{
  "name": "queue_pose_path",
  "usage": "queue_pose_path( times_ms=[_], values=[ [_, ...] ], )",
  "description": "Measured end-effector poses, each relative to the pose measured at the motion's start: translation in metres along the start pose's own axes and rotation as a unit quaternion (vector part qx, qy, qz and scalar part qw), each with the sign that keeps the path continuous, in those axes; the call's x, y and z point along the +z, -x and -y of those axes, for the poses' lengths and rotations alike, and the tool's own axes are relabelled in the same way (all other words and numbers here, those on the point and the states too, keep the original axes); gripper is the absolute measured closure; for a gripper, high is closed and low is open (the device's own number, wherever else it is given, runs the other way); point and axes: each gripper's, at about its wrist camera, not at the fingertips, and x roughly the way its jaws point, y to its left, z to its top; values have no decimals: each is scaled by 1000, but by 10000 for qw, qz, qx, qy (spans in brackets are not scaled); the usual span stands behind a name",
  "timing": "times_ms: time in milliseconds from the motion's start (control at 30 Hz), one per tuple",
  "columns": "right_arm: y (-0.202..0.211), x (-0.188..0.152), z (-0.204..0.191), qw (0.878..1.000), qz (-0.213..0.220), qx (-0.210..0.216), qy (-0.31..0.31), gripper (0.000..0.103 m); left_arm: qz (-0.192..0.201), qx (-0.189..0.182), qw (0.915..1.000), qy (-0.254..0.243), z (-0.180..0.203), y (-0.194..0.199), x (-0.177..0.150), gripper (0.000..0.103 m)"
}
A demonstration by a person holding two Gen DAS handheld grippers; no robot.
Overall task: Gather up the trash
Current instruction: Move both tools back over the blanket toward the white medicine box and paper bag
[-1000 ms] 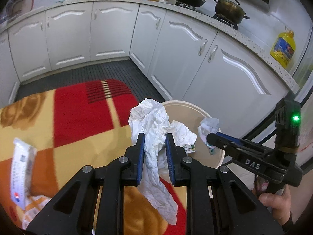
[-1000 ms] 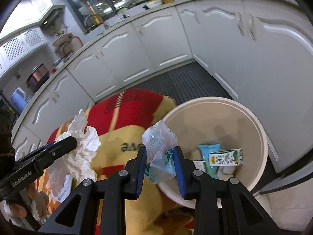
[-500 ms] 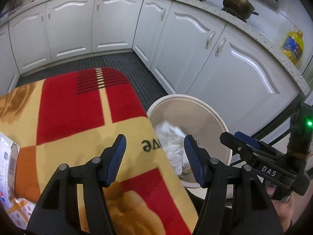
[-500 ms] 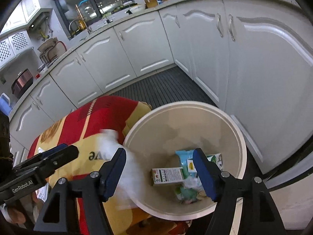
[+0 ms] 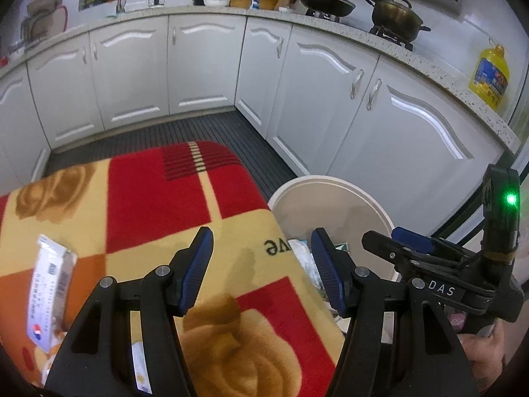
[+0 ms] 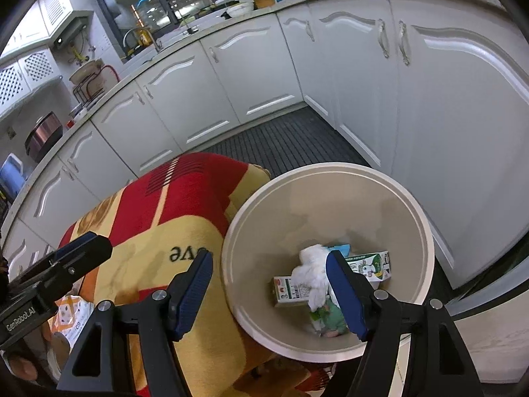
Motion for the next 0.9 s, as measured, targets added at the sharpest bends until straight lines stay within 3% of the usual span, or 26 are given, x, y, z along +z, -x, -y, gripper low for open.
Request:
queue_pose_path(
  times_ms=[433,733,900],
  values=[
    [11,-10,-59,9981,-71,250,560,29,111,311,9994,132,-44,37,-12,43],
    [0,-29,-103,9933,-391,534,949,29,-3,821,9957,426,-113,67,-32,43],
    [-3,-47,-137,9839,-638,827,1449,29,-55,1047,9911,820,-157,83,-46,43]
  ],
)
